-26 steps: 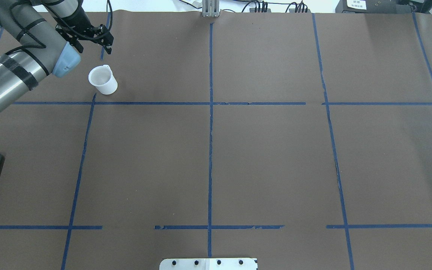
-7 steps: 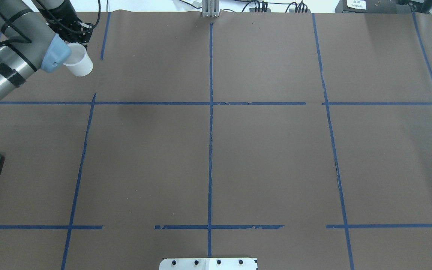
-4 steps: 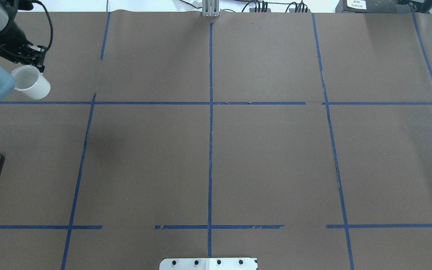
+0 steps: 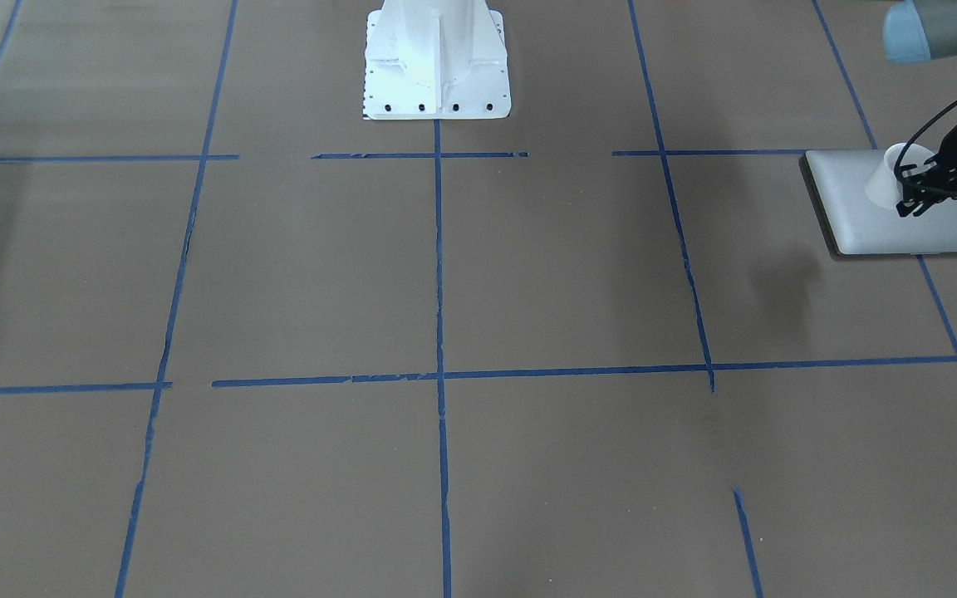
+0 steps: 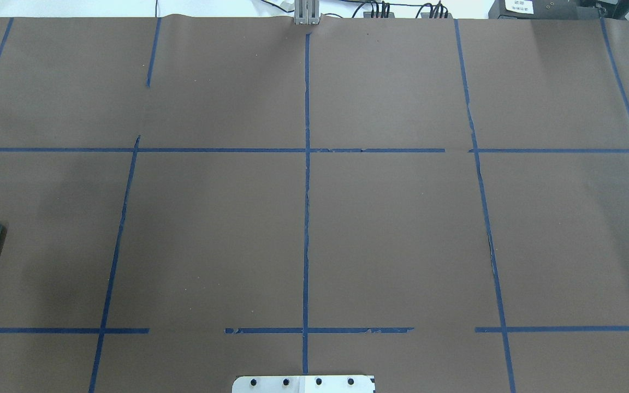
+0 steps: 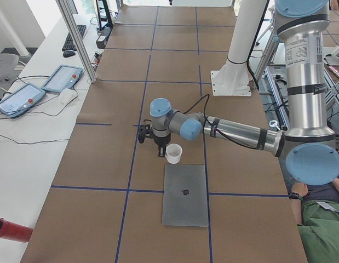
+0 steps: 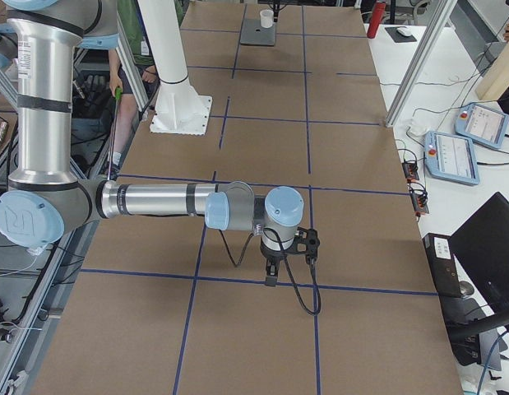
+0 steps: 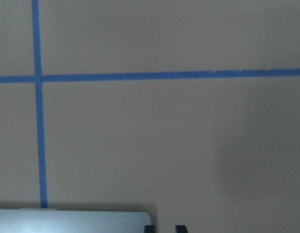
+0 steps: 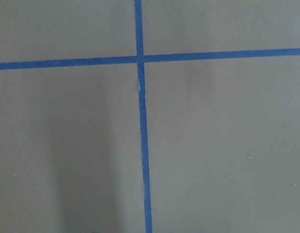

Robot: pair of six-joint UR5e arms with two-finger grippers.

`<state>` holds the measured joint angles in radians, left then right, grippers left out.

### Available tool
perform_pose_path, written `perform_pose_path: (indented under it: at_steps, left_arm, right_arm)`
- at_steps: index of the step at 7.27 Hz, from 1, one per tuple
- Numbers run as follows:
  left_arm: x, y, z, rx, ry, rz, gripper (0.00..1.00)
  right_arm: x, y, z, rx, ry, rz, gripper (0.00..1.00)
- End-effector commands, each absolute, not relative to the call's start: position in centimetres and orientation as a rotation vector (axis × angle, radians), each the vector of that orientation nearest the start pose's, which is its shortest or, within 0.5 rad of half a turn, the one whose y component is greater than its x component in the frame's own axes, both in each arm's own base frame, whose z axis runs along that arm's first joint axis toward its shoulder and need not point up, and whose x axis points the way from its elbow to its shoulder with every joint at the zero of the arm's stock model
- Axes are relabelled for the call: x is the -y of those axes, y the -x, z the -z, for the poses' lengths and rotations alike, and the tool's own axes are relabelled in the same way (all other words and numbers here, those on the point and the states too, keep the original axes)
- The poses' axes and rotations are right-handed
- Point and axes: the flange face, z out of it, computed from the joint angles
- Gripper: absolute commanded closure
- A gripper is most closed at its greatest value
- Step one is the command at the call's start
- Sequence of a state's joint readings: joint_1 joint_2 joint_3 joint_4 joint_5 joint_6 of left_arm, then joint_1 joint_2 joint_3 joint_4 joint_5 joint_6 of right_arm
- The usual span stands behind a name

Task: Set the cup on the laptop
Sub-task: 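Move the held mug with the left gripper above the silver laptop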

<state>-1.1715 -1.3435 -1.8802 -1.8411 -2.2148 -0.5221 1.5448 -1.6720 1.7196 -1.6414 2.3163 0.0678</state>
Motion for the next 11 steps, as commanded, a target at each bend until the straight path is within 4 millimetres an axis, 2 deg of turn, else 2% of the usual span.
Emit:
perform_pose_path:
  at_steps: [1,3,5,6,11]
  left_arm:
    - [39.0,-7.0,-64.6,-0.726,-0.043,0.032,1.0]
    - [38.3,-6.4,-69.4,-0.722,-0.045,0.031,1.0]
    - [37.7,-6.1,-72.3,-0.72,-0.04,0.035,1.0]
    - [37.7,-6.1,-72.7,-0.72,-0.036,0.038,1.0]
    - [37.7,-6.6,-72.3,-0.775,-0.011,0.029,1.0]
  right_arm:
    - [44.8,-5.4,-64.2,0.742,0.057,-0.048,0.0]
    - [44.8,-5.4,-64.2,0.744,0.057,-0.048,0.0]
    - [44.8,-5.4,-64.2,0.744,0.057,-0.048,0.0]
    - [44.8,-5.4,-64.2,0.744,0.057,-0.048,0.0]
    - [44.8,-5.4,-64.2,0.744,0.057,-0.048,0.0]
